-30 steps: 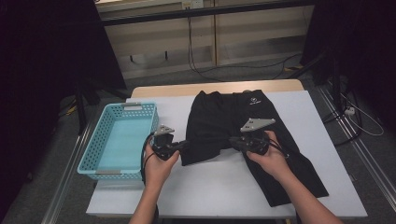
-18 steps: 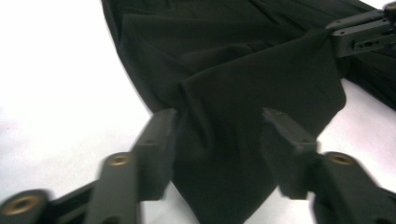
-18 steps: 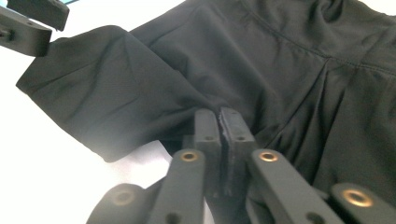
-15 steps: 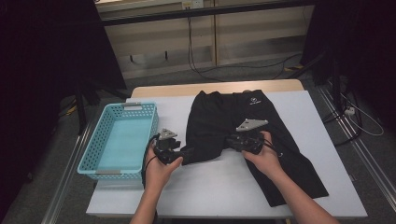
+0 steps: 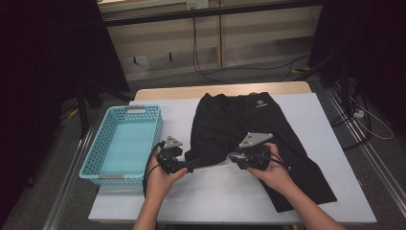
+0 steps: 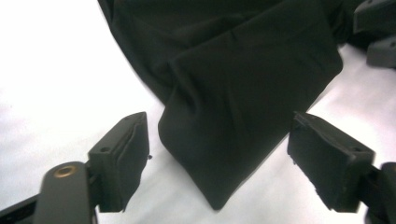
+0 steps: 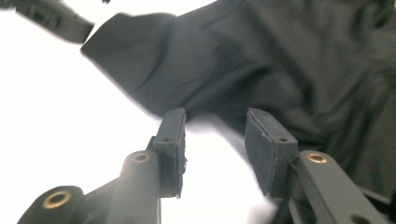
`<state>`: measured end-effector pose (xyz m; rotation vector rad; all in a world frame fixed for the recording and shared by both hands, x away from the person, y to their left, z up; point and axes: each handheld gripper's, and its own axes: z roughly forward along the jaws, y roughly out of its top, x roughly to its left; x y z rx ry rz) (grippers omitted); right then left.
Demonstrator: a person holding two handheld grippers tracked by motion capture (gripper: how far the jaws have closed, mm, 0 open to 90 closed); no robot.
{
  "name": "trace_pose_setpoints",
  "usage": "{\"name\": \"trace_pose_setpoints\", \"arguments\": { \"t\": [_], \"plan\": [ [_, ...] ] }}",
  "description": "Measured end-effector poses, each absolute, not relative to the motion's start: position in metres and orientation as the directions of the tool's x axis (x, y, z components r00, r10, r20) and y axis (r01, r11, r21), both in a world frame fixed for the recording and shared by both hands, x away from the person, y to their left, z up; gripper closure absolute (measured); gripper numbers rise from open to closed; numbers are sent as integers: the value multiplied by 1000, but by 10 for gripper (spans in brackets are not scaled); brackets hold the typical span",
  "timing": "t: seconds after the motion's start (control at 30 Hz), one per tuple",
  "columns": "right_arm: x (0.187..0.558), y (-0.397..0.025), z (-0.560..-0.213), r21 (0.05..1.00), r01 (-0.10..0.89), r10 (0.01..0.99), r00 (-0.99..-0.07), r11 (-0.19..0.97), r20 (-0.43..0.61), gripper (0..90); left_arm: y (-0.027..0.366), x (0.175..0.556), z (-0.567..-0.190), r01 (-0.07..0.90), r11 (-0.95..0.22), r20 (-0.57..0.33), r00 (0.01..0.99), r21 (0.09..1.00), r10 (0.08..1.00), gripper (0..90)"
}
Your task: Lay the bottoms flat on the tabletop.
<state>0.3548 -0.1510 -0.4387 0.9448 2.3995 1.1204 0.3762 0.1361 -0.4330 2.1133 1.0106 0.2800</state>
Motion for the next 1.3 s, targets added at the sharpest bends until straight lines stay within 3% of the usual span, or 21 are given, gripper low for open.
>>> {"name": "trace_pose_setpoints", "arguments": {
  "t": [0.37,0.5,0.6,0.73,1.0,1.3],
  "plan": [
    [362,-121,-458,728,440,655,-756,526,-17,714,136,374,-447,593,-430,-133,677,681,724,549],
    [366,-118,-460,738,445,658,-753,508,2,803,134,372,-446,652,-411,-208,659,638,722,763],
    [368,-120,-460,743,450,659,-752,496,16,883,130,371,-446,663,-415,-232,663,622,712,846],
    [366,-126,-453,757,454,664,-747,471,35,893,126,368,-432,645,-390,-248,674,658,696,900],
    [354,-148,-424,782,436,654,-755,445,49,895,127,361,-400,593,-330,-260,695,735,670,900],
    [354,-169,-413,805,457,679,-729,379,94,891,131,365,-402,598,-311,-259,678,739,688,900]
  ]
}}
